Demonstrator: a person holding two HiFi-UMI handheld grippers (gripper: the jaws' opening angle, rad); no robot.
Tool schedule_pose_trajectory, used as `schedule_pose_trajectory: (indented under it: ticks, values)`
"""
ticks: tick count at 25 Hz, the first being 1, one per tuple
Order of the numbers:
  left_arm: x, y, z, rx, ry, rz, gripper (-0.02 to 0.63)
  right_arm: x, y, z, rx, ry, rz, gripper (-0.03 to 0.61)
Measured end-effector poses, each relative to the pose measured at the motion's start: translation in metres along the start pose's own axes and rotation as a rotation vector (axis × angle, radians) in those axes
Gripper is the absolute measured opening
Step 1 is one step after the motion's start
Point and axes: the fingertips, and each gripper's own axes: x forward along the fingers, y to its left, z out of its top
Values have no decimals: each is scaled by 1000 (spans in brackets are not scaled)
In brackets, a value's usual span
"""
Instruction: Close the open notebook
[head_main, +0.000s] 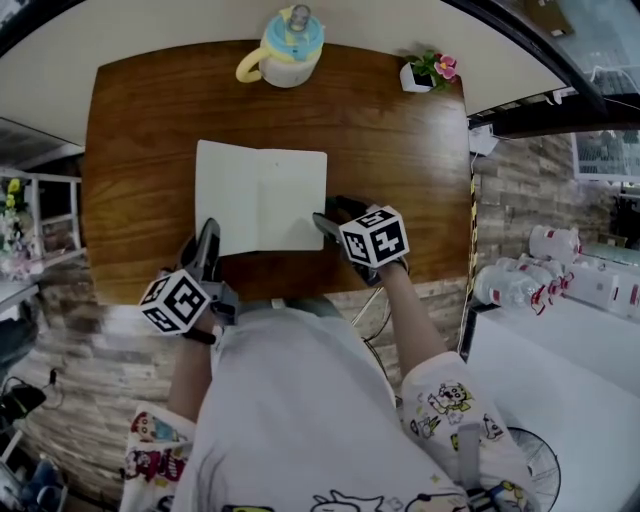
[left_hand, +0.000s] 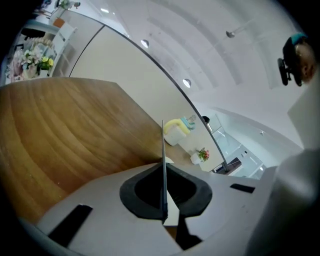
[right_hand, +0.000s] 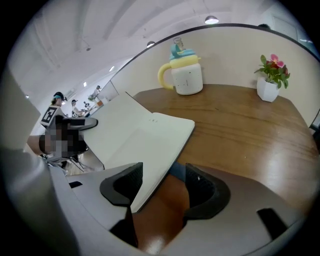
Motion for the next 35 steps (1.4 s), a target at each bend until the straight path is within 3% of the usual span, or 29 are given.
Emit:
schedule_pose_trajectory:
  ticks: [7, 10, 19, 25, 35]
  values:
    - [-11, -9, 2, 119, 27, 45, 6, -20, 15, 7, 22, -117, 24, 253]
    - [-10, -17, 0, 178, 38, 58, 6, -34, 17, 13, -3, -182, -3, 174]
    - [-6, -38, -6, 361, 87, 89, 7, -72, 22, 21, -21, -300, -18, 105]
    - [-1, -60, -16, 521, 128, 68, 13, -95, 31, 20, -21, -357, -11, 65]
    - [12, -86, -35, 652, 188, 14, 105, -127, 32, 19, 29, -459, -45, 29]
